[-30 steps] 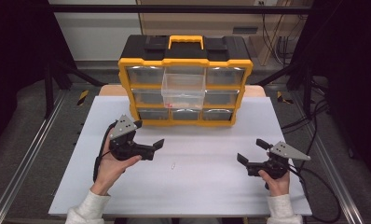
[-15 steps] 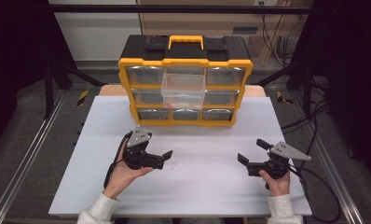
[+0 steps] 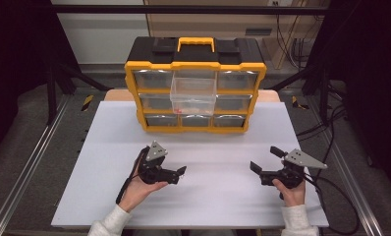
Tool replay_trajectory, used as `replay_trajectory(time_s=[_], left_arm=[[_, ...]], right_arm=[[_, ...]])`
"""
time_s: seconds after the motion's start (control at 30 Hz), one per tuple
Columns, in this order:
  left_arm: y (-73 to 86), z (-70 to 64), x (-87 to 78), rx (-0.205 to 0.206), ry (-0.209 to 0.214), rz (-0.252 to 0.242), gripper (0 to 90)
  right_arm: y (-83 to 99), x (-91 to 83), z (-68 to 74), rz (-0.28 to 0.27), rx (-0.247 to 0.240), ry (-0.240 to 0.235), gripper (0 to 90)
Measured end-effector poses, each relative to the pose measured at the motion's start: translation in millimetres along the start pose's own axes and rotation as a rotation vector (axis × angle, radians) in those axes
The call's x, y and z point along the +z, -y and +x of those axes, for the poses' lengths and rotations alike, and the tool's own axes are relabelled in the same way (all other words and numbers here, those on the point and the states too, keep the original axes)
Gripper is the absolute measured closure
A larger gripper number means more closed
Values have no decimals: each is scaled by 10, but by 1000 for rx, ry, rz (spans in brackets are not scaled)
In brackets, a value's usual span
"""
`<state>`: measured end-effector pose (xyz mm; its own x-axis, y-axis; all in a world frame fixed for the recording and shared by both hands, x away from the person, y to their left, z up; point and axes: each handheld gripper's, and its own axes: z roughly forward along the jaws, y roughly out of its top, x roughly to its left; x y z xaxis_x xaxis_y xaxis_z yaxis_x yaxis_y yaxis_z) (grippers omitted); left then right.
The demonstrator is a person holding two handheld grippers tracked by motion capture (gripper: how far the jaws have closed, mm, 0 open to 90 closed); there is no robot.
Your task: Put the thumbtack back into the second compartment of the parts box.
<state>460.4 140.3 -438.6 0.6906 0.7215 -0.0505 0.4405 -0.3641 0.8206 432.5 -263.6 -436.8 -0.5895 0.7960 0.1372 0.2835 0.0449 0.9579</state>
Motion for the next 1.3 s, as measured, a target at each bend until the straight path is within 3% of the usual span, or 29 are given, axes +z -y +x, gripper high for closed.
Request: replay_trajectory(time_s=[0.33, 0.57, 0.8, 0.93, 1.3], left_arm=[[143, -90, 173, -13, 3, 76, 108], [194, -115, 262, -27, -23, 138, 269], [242, -129, 298, -50, -31, 155, 451], [251, -137, 305, -52, -15, 162, 559], [261, -167, 344, -40, -19, 186, 726]], right_arm=[[-1, 5, 3, 2, -2, -2, 5], [1, 8, 4, 4, -2, -2, 5], [0, 6, 4, 2, -2, -2, 5], [-2, 6, 3, 2, -3, -2, 5], [-3, 7, 2, 0, -5, -1, 5]])
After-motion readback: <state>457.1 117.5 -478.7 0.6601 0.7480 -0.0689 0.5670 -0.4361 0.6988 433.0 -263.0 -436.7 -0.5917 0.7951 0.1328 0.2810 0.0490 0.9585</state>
